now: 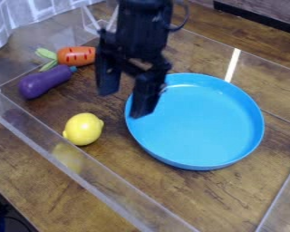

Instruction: Put the lemon on the blue tray

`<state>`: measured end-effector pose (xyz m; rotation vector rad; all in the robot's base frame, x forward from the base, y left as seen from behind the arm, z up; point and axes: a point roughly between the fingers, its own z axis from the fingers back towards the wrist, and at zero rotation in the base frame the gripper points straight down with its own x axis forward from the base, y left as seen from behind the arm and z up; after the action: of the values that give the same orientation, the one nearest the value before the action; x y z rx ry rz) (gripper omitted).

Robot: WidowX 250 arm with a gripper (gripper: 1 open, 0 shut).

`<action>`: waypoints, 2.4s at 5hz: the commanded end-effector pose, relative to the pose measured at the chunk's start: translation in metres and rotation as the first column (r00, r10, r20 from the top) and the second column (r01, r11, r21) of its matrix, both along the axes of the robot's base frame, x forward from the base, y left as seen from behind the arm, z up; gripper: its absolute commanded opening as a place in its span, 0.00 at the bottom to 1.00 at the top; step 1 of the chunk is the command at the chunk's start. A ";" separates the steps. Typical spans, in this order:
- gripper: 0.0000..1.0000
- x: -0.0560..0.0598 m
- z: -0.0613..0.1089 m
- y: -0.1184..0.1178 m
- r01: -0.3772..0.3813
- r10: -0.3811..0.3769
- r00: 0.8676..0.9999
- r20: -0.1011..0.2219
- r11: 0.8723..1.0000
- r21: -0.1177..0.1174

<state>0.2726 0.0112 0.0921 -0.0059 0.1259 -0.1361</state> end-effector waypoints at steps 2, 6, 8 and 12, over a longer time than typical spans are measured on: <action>1.00 -0.013 -0.001 0.025 0.127 -0.130 0.988 0.082 0.991 0.039; 1.00 -0.013 -0.031 0.039 0.125 -0.127 0.984 0.126 0.992 0.027; 0.00 -0.009 -0.048 0.043 0.128 -0.131 0.981 0.144 0.991 0.031; 0.00 -0.005 -0.052 0.052 0.134 -0.139 0.975 0.172 0.990 0.041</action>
<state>0.2637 0.0559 0.0363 0.0346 -0.0256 -0.2895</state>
